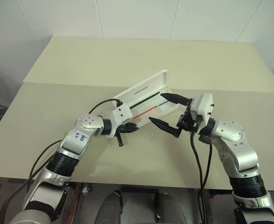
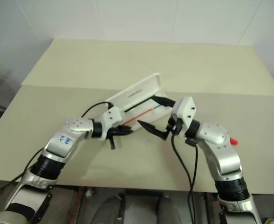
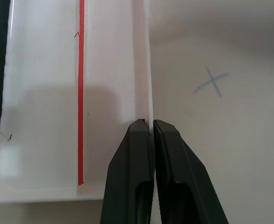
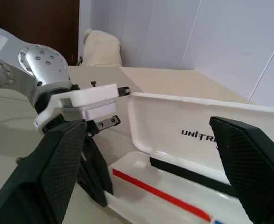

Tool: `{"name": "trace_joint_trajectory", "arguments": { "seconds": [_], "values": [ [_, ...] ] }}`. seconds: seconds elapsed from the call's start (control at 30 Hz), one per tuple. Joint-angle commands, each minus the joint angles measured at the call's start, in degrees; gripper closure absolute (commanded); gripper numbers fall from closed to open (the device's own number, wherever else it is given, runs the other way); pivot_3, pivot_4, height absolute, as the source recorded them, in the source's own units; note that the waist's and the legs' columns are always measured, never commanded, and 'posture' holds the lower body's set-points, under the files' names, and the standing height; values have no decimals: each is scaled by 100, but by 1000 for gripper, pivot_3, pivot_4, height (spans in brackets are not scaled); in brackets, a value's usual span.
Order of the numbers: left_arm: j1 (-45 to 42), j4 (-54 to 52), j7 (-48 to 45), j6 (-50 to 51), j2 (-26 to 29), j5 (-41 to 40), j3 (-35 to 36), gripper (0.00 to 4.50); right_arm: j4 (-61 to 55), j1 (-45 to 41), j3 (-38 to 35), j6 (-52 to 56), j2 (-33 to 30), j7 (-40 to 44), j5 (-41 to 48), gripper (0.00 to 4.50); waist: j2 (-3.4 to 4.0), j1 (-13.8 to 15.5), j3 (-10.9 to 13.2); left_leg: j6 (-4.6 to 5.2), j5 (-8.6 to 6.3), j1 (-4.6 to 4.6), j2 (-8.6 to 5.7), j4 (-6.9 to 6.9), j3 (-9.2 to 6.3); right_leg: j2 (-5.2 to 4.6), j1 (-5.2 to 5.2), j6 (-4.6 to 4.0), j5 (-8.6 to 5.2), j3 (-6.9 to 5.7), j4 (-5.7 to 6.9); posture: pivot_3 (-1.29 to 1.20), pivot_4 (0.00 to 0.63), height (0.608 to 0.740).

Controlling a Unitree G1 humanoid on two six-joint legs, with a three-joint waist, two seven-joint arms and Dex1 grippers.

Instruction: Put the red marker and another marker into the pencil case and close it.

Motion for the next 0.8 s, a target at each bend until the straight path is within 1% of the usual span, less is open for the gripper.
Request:
{"name": "trace_joint_trajectory", "arguments": {
  "seconds": [0.03,0.1,0.2,0.3,0.4,0.6,0.8],
  "values": [
    [182,-461,-689,154,371,-105,-360,4488,-197,-31,-340,36,-283,178,230,0,0,6,0,0,0,-3,0,-1,1,0,-3,0,-2,0,0,0,150,740],
    [198,-683,-909,222,557,-144,-430,4488,-225,109,-481,136,-582,388,348,0,0,15,0,0,-1,-8,0,-2,3,-1,-6,2,-3,0,-4,0,150,740],
    [190,-915,-1088,330,693,-166,-508,4488,-276,377,-715,267,-1037,689,492,0,0,23,0,6,-5,-15,0,-1,4,0,-6,2,-4,0,-11,0,150,740],
    [178,-1015,-1190,360,744,-153,-583,4488,-314,624,-919,329,-1372,884,588,0,0,18,0,10,-7,-15,0,0,4,-1,-6,2,-4,0,-11,0,150,740],
    [149,-1000,-1230,306,687,-109,-685,4488,-390,1065,-1207,336,-1783,1165,624,0,0,30,0,10,-8,-15,0,2,5,-1,-6,2,-5,1,-10,0,150,740],
    [134,-773,-1408,-42,698,39,-865,4488,-660,1558,-1541,487,-2074,1267,802,0,0,39,0,11,-8,-16,-1,9,4,-2,-4,2,-5,2,-9,0,150,740],
    [56,-337,-1528,-559,615,199,-911,4488,-899,1538,-1495,653,-1983,1071,854,0,0,42,0,11,-8,-14,-2,18,4,-3,2,3,-4,3,-7,0,150,740]
  ]
}}
